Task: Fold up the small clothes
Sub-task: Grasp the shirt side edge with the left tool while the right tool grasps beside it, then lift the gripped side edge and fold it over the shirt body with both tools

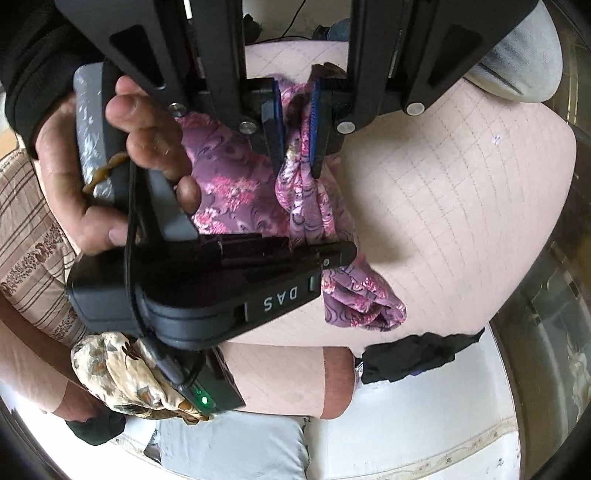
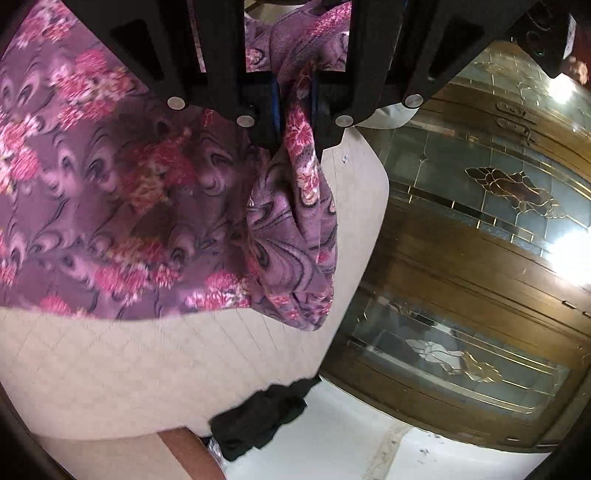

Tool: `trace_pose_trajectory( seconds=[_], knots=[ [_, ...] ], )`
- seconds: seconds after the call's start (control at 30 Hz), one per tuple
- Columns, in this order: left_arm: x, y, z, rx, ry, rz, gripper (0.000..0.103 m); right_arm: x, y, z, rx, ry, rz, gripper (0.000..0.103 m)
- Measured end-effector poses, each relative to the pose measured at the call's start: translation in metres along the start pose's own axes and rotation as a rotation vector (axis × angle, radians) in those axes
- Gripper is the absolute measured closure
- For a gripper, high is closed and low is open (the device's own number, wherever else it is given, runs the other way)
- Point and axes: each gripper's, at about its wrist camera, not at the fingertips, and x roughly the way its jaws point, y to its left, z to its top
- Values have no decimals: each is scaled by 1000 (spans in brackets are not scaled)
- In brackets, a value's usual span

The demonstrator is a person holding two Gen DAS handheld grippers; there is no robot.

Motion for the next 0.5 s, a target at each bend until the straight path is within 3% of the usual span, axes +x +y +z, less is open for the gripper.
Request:
trace_pose_trajectory(
  seconds=[0.17,0.43,0.5],
  knots=[
    [6,-21,2,-5,2,-1,92,-19,-36,-1,118,-24,110,91],
    [18,-45,13,-45,6,-84,92,-53,-60,-2,141,-76,103,91],
    [21,-54,11,-14,0,-102,92,-63,-61,-7,150,-96,95,91]
  ],
)
